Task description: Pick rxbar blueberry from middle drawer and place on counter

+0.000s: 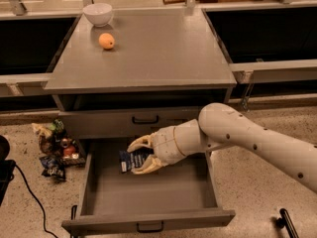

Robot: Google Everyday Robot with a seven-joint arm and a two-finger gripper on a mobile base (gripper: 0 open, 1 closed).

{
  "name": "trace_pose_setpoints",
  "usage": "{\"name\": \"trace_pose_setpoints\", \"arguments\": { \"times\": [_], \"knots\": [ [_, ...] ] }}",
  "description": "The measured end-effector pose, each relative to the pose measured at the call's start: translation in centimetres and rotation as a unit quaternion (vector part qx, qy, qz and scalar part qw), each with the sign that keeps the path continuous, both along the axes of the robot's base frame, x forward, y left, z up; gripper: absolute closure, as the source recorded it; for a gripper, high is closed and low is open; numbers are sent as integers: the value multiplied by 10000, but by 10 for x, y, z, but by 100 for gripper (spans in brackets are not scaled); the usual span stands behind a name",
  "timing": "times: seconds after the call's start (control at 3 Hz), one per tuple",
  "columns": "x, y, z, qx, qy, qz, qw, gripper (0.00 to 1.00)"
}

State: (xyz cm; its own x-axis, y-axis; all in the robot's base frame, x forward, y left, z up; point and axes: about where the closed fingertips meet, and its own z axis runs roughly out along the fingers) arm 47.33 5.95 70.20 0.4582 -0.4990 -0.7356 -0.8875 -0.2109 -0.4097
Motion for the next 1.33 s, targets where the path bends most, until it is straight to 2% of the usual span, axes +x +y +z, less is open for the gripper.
{"name": "trace_pose_setpoints", "arguments": {
  "times": [0.33, 0.67, 1.0, 1.33],
  "knots": [
    [0, 0, 0, 0, 0, 1, 10000, 100],
    [11, -6, 24, 48, 48, 154, 9999, 100],
    [38, -25, 80, -20, 54, 304, 9995, 100],
    [65, -48, 136, -141, -77, 190, 9997, 100]
  ]
}}
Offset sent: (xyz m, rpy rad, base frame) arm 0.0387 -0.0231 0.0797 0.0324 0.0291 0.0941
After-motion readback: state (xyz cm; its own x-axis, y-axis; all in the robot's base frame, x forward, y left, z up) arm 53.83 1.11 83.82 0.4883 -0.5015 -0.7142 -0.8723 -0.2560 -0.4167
